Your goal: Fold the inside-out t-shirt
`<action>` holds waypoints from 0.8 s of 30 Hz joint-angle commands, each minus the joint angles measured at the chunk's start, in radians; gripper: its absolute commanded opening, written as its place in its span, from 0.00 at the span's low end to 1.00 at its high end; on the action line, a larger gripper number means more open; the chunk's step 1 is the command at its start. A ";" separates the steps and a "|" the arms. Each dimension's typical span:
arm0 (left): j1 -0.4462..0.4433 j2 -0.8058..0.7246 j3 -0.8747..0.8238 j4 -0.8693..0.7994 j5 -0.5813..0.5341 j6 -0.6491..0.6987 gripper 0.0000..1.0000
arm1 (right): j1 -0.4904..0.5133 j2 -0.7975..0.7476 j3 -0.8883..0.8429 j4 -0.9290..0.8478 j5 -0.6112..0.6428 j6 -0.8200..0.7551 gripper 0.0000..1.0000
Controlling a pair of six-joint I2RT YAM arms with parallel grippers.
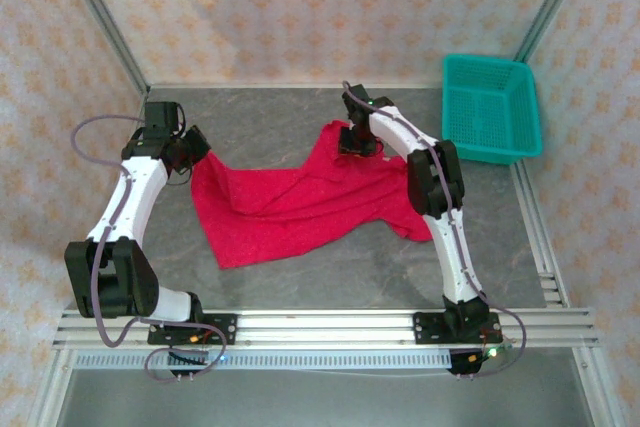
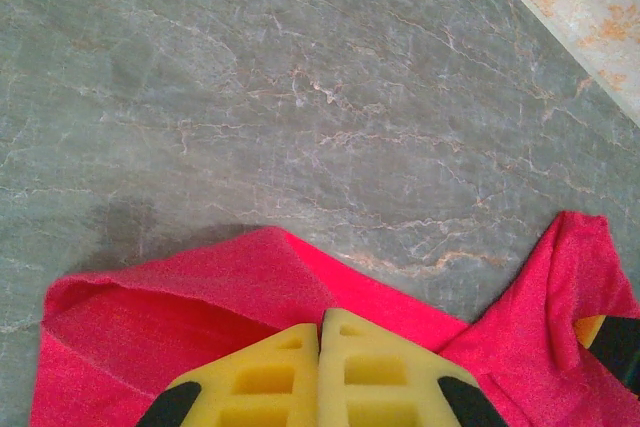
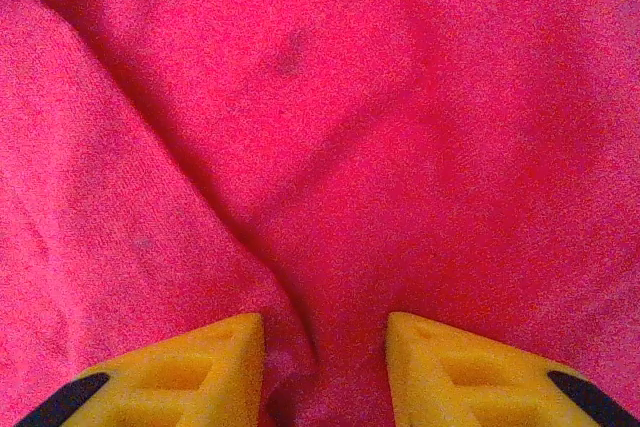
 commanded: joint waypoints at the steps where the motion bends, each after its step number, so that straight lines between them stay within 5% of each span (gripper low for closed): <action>1: -0.009 -0.015 -0.002 -0.009 -0.002 0.026 0.00 | 0.010 -0.076 -0.010 -0.057 0.059 0.014 0.37; 24: -0.008 -0.016 -0.005 -0.010 0.001 0.027 0.00 | 0.024 -0.007 0.040 -0.049 0.003 0.007 0.34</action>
